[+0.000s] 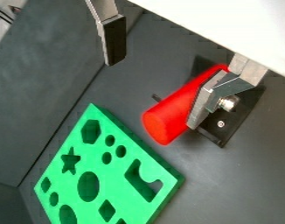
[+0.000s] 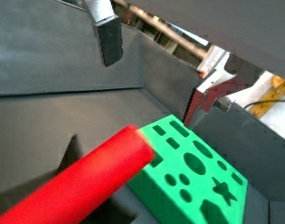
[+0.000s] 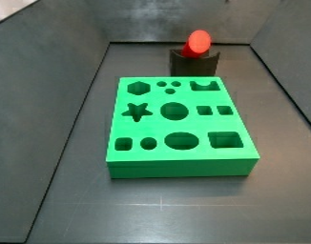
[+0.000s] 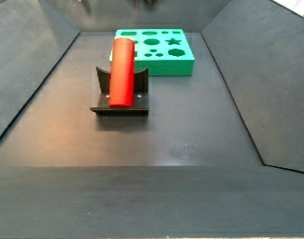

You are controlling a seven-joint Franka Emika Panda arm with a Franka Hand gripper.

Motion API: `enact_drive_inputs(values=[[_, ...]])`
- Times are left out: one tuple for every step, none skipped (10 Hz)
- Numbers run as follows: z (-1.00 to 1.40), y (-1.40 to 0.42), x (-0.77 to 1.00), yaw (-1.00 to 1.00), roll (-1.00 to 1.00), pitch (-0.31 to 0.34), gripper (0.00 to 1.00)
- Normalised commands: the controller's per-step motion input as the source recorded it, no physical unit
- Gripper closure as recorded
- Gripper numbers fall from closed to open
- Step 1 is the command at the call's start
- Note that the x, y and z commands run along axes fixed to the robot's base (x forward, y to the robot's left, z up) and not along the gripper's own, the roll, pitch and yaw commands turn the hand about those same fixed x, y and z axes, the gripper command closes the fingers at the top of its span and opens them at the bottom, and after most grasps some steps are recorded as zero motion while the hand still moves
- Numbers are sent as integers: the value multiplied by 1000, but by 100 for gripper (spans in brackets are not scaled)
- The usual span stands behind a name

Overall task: Pick up the round object. Move up. Place the round object on the fixture. Regrasp the round object. Move to above the board. Insert the round object.
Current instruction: Regrasp the round object.

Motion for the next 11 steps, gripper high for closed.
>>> enact_drive_inputs(values=[[466,-1000,-63,-11,1000,20,0],[355,-881,-54,-11,1000,18,0],[191,-607,-47,-10,1000,13,0],[107,-403,-40,-9,1000,8,0],[53,-126,-34,-8,1000,2,0],[41,-49,-35,-8,1000,-1,0],[23,-41,-24,-7,1000,-6,0],[19,-38,-16,-6,1000,-9,0],[16,-28,-10,-4,1000,-12,0],[17,-20,-9,-3,1000,-13,0],[13,-20,-11,-1,1000,-8,0]])
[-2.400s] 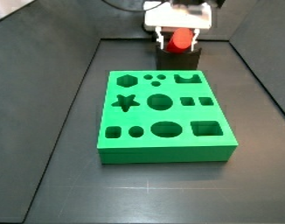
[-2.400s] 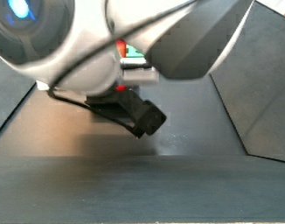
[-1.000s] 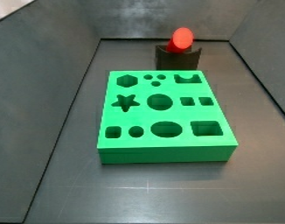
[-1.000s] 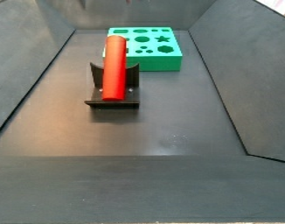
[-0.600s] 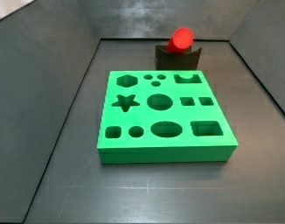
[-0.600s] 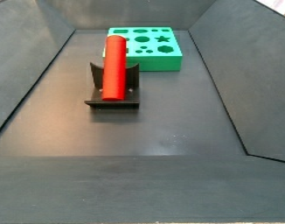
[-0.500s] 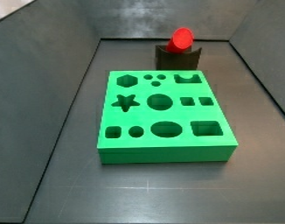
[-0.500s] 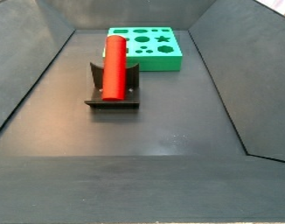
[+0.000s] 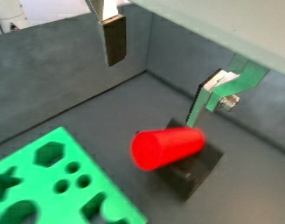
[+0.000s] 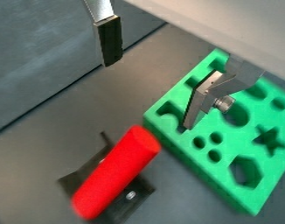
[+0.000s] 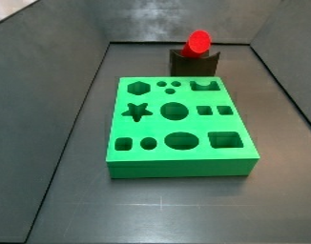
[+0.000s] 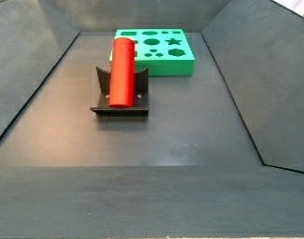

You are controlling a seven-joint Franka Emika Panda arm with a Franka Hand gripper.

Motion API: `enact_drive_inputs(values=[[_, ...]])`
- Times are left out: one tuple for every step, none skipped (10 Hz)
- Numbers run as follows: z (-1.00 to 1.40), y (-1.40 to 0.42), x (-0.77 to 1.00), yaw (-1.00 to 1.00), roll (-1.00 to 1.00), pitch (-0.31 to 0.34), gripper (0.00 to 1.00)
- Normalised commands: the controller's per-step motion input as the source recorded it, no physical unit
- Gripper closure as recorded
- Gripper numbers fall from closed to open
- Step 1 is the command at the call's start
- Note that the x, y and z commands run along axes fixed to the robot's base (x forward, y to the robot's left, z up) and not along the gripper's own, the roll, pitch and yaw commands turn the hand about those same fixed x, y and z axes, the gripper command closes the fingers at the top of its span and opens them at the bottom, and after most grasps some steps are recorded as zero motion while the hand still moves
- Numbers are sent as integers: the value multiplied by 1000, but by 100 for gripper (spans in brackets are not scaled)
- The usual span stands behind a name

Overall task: Pick up the round object. Move up. Place the round object on the fixture. Regrasp the round object. Move to above the board. Insert the round object.
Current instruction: Regrasp the round object.

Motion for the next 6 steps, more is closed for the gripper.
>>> enact_drive_inputs(values=[[10,-22,-8,0,1000,-3,0],[2,-19,10,2,1000,4,0],[-4,-18,16,3,1000,9,0],[-3,-26,31,7,1000,25,0],[-4,-27,42,10,1000,32,0],[-7,-30,57,17,1000,55,0]])
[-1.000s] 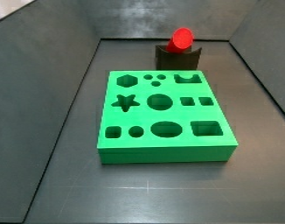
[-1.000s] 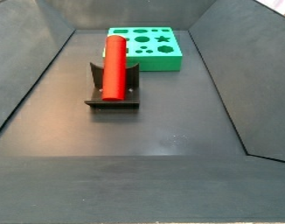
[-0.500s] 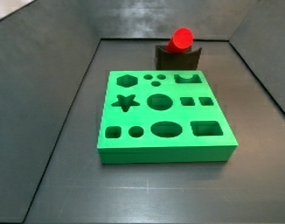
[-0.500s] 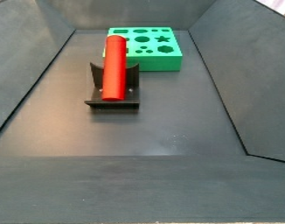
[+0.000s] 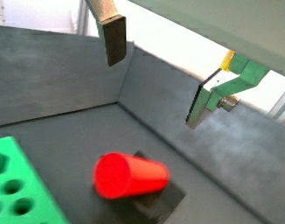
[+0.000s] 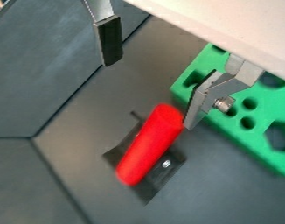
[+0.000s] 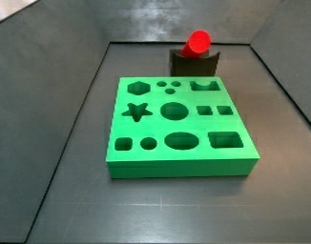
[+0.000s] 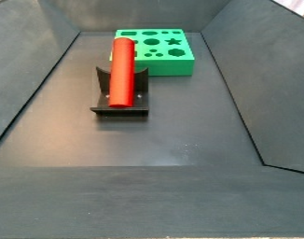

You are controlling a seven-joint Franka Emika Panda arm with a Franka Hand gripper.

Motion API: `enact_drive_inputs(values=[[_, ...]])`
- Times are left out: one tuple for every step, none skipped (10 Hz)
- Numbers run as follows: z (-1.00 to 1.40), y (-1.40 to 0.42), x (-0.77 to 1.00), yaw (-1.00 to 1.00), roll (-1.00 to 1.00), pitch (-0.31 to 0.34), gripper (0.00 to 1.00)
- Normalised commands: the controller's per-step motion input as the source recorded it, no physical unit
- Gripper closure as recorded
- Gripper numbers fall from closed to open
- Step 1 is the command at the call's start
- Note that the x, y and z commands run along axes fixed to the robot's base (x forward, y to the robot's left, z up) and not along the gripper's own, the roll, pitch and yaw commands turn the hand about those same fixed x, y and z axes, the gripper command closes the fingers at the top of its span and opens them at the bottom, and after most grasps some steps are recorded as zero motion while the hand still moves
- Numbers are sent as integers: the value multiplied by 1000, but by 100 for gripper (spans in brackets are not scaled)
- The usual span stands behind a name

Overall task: Pick up the round object. Move up. Place the round object on the fixture. Regrasp the round object. Move to above the board. Insert the round object.
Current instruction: Regrasp the round object.

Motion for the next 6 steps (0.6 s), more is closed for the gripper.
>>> enact_drive_inputs(values=[[-8,-33,69,23,1000,76,0],[-5,-40,83,39,1000,112,0],[-3,-41,89,51,1000,133,0],[-7,-43,98,90,1000,184,0],[-9,-49,100,115,836,193,0],[-8,-50,103,143,643,186,0]])
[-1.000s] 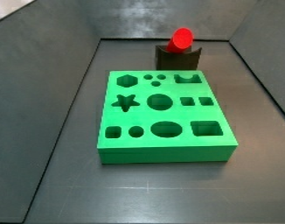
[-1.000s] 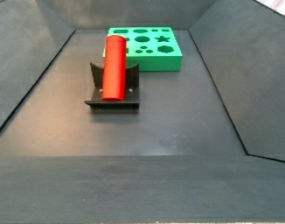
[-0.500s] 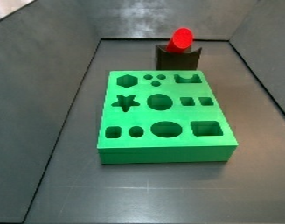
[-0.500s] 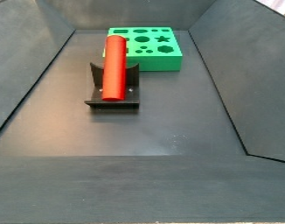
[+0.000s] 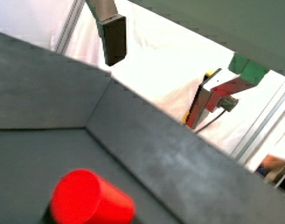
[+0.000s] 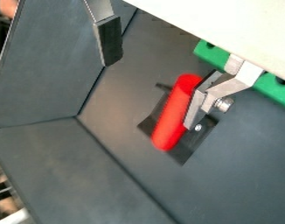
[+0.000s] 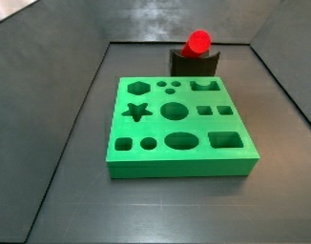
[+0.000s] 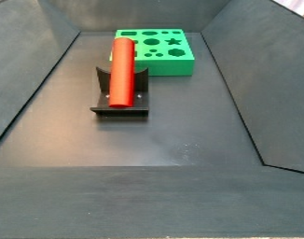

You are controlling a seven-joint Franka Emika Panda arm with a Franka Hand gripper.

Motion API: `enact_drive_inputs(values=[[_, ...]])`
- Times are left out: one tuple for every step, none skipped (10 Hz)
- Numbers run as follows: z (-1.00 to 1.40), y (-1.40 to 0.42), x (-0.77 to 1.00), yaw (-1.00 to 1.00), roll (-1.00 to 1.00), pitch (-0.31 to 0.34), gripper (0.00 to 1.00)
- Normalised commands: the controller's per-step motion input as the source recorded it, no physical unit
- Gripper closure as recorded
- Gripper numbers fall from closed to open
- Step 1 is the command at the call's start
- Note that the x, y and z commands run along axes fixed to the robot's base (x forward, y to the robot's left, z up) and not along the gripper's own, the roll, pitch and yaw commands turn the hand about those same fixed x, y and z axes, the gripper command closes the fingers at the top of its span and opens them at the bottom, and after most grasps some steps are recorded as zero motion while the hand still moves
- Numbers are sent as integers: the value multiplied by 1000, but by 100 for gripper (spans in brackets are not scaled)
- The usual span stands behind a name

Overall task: Pick up the round object. Move up. Place the round object on the fixture. Regrasp the round object. Move to above the board. Insert the round object.
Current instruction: Regrasp the round object.

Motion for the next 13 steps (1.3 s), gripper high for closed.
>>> enact_drive_inputs(values=[[-7,-49,103,174,395,162,0],[1,-37,96,193,269,135,0],[-3,-38,85,203,205,100,0],[-7,-40,80,204,175,65,0],[-1000,47,32,278,239,-7,0],[-1000,45,36,262,234,-19,0],[-1000,40,47,217,219,-57,0],[-1000,32,61,165,170,-101,0],[-1000,28,72,126,135,-122,0],[-1000,26,79,100,116,-130,0],[-1000,24,97,37,90,-134,0],[-1000,22,103,19,88,-130,0],[-1000,14,113,-15,82,-111,0]])
